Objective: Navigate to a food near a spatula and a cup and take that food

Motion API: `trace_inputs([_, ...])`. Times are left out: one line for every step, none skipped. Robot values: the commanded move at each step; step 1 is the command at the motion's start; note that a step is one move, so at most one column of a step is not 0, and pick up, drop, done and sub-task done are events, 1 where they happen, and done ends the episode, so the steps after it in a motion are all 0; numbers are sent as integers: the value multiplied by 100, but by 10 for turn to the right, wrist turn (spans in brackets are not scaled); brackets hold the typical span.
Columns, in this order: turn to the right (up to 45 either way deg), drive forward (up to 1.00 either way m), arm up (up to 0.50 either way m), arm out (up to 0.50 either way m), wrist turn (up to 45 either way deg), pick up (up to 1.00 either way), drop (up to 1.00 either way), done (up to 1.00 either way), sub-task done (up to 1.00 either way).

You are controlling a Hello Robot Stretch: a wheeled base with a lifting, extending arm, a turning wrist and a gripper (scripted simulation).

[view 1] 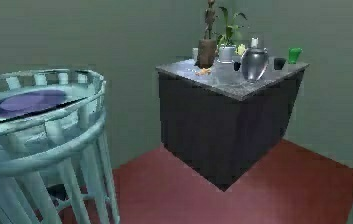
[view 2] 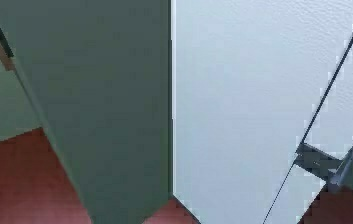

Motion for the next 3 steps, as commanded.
trace_inputs([0, 100, 0, 0, 0, 0, 0, 0, 0])
trace_inputs([90, 0, 0, 0, 0, 0, 0, 0, 0])
trace_inputs([0, 25, 0, 0, 0, 0, 0, 0, 0])
